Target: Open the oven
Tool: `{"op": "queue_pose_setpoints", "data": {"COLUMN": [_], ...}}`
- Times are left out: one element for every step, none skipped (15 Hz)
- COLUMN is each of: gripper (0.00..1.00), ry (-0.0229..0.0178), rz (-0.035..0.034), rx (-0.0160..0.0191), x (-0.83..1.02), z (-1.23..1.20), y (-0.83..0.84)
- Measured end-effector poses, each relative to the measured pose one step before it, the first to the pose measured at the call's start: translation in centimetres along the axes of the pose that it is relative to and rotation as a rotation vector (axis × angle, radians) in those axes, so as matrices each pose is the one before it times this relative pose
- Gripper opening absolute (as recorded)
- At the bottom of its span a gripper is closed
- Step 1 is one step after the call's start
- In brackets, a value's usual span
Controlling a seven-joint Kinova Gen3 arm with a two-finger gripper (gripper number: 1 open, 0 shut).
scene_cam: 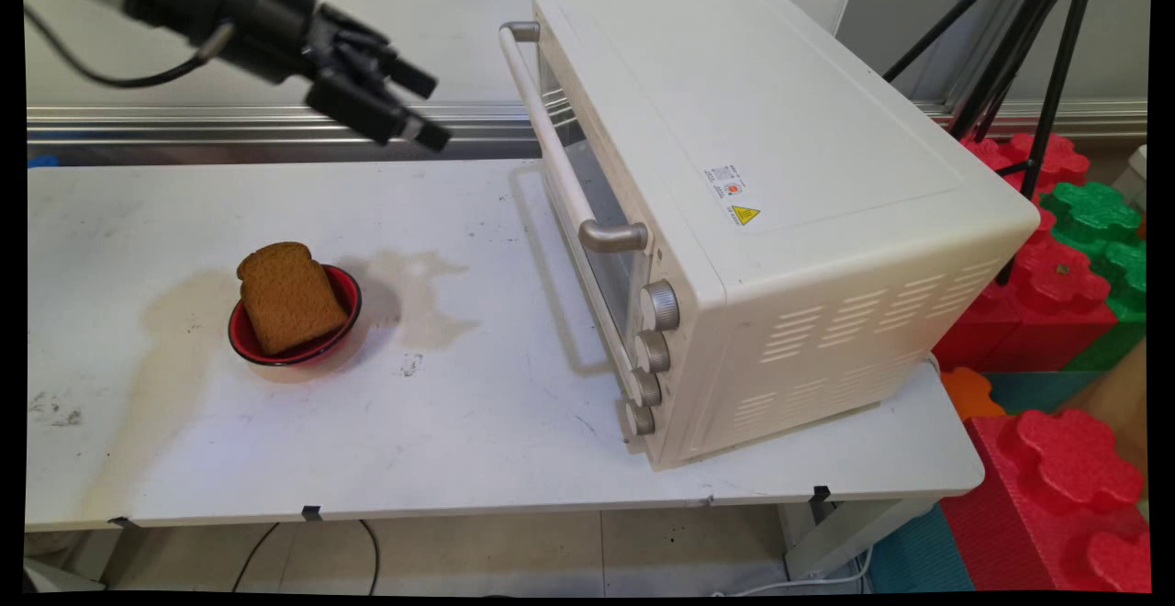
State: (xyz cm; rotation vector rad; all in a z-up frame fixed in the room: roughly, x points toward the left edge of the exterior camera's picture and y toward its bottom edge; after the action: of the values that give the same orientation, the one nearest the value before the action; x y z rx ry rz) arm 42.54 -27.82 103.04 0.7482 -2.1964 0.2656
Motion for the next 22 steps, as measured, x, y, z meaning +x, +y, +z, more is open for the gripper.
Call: {"op": "queue_pose_setpoints", "data": {"gripper": [1.0, 1.0, 1.0, 1.0, 1.0, 1.0, 1.0, 1.0, 1.0, 1.0, 1.0, 0.0, 0.0, 0.0, 0.0, 0.0, 0.0, 0.0, 0.0, 0.0, 0.0, 0.0], "ry": [0.00621, 0.00329, 0.00442, 0.00242, 0.00408, 0.00171, 0.0015, -0.00095, -0.00274, -0.00205, -0.00388, -0.00442, -0.00548, -0.0062, -0.00357, -0.00599, -0.00379, -0.00542, -0.00508, -0.00305, -0.00456, -0.00489], "rz": [-0.00071, -0.00118, -0.00139, -0.00064, 0.00005, 0.00226, 0.00456, 0.00665, 0.00406, 0.00286, 0.0041, 0.00506, 0.00485, 0.00405, 0.00233, 0.0024, 0.00085, 0.00128, 0.00088, -0.00004, 0.00004, -0.00049], "rx": [0.00303, 0.00157, 0.00186, 0.00049, 0.00128, 0.00037, -0.00062, -0.00163, -0.00093, -0.00087, -0.0005, -0.00058, -0.00045, 0.00105, 0.00045, 0.00133, 0.00157, 0.0019, 0.00205, 0.00195, 0.00262, 0.00328], "x": [0.774, 0.482, 0.718, 0.453, 0.634, 0.418, 0.606, 0.721, 0.393, 0.244, 0.247, 0.271, 0.252, 0.197, 0.119, 0.136, 0.066, 0.114, 0.113, 0.074, 0.103, 0.17], "z": [0.516, 0.361, 0.563, 0.386, 0.523, 0.357, 0.54, 0.663, 0.394, 0.251, 0.264, 0.291, 0.308, 0.274, 0.178, 0.265, 0.162, 0.295, 0.314, 0.228, 0.35, 0.569], "y": [-0.197, -0.13, -0.202, -0.145, -0.204, -0.147, -0.215, -0.258, -0.156, -0.095, -0.098, -0.108, -0.105, -0.076, -0.044, -0.038, -0.026, -0.032, -0.031, -0.024, -0.034, -0.038]}}
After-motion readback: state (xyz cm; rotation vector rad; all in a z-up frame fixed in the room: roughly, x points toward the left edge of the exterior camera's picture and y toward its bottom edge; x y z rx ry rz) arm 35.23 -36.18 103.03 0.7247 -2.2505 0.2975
